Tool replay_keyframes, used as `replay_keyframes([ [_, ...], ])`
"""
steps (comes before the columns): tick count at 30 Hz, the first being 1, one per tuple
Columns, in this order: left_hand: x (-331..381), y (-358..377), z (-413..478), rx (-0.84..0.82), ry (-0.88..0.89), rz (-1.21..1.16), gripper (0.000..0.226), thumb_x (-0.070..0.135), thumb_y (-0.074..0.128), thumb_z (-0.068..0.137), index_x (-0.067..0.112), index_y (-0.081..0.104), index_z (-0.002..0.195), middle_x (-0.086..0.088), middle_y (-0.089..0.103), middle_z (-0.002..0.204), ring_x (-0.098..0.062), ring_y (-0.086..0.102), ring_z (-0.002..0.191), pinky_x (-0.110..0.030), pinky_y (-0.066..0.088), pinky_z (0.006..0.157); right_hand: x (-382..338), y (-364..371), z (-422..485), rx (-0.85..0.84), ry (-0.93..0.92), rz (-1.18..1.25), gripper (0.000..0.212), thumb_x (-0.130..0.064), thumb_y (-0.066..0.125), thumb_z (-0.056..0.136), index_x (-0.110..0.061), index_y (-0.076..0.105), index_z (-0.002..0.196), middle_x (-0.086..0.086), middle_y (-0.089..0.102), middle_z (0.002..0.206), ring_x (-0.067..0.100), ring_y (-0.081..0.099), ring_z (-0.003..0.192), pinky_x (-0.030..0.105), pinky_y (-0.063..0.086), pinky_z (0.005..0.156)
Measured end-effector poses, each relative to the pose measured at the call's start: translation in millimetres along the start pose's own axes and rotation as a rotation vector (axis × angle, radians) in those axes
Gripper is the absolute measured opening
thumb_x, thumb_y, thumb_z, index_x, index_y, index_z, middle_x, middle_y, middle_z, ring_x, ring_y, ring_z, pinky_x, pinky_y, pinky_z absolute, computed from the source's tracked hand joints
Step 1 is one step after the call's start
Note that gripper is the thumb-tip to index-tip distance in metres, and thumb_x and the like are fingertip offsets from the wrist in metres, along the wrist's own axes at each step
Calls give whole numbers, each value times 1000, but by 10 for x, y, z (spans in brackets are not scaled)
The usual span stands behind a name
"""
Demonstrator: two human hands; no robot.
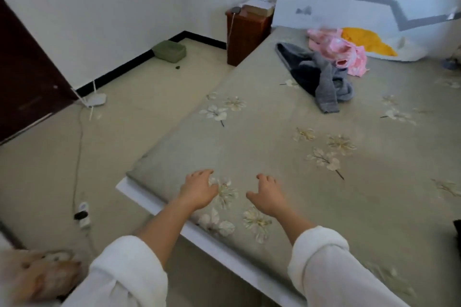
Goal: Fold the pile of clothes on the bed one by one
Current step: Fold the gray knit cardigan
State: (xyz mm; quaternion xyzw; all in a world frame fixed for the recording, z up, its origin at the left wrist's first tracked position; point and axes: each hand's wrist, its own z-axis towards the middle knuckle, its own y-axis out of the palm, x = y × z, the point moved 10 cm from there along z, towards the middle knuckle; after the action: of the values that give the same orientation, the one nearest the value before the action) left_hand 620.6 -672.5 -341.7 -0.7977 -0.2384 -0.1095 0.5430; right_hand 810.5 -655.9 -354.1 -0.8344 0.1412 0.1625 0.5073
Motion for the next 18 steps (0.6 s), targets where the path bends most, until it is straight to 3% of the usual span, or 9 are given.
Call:
replay_keyframes([
  [10, -2154, -1568, -59, 243, -248, -142, 53, 28, 46, 94, 15, 35, 144, -10, 35, 150, -30, 25, 138, -39, 25, 112, -2701, 680, 719, -123, -357, -261, 67, -42, 51, 93, -11, 24, 146, 12, 31, 149, 32, 28, 136, 46, 30, 108],
  [18, -3568, -2639, 844, 313, -353, -94, 52, 29, 48, 92, 17, 37, 142, -10, 37, 147, -31, 29, 135, -40, 30, 110, -4526, 1158, 1874, -150, -483, -312, 65, -38, 51, 93, -9, 26, 145, 12, 31, 149, 31, 27, 136, 44, 30, 107],
])
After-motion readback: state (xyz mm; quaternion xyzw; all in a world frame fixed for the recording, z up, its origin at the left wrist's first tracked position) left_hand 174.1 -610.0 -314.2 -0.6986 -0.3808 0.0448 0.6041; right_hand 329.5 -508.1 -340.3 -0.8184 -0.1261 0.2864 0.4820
